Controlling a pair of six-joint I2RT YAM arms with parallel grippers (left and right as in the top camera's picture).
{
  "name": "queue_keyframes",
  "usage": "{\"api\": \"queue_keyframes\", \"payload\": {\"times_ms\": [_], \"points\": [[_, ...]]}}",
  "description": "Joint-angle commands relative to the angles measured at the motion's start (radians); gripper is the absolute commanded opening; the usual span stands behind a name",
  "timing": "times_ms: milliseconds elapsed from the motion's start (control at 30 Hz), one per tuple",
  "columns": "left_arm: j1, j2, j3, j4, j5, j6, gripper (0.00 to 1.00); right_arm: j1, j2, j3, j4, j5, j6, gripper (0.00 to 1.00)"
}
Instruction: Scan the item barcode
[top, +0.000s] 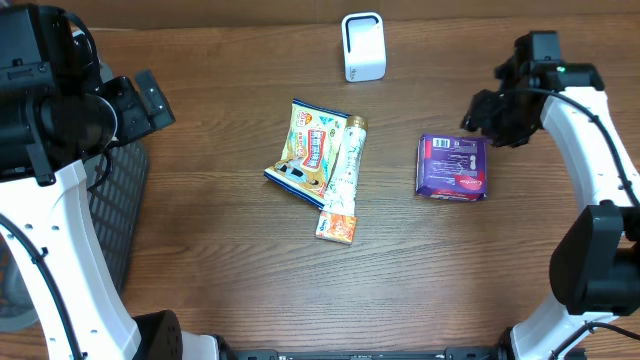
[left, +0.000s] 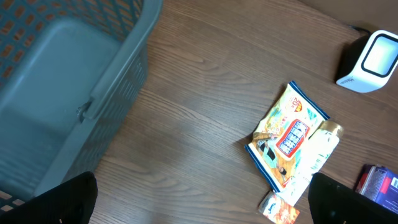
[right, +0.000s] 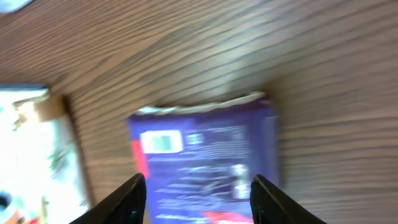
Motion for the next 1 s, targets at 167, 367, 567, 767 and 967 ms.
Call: {"api": "queue_keyframes", "payload": {"times_ms": [167,367,567,767,967], "points": [[0.004,0.003,-0.005,0.001,0.004,-0.014,1.00,-0.112,-0.004,-0.079,0.048,0.174,0.051,0.54],[0.004,0.003,-0.005,0.001,0.004,-0.014,1.00,-0.113,-0.004,-0.235,0.183,0.020,0.051,0.49],[0.004,0.003,-0.005,0.001,0.004,-0.014,1.00,-0.068,-0.004,-0.344,0.278,-0.056,0.083,0.49],[0.004,0.003,-0.005,0.001,0.004,-0.014,1.00,-0.016,-0.004,-0.354,0.293,-0.104,0.099,0.51],[0.004,0.003,-0.005,0.001,0.004,-0.014,1.00,-0.024,-0.005,-0.280,0.229,-0.102,0.089,0.59]]}}
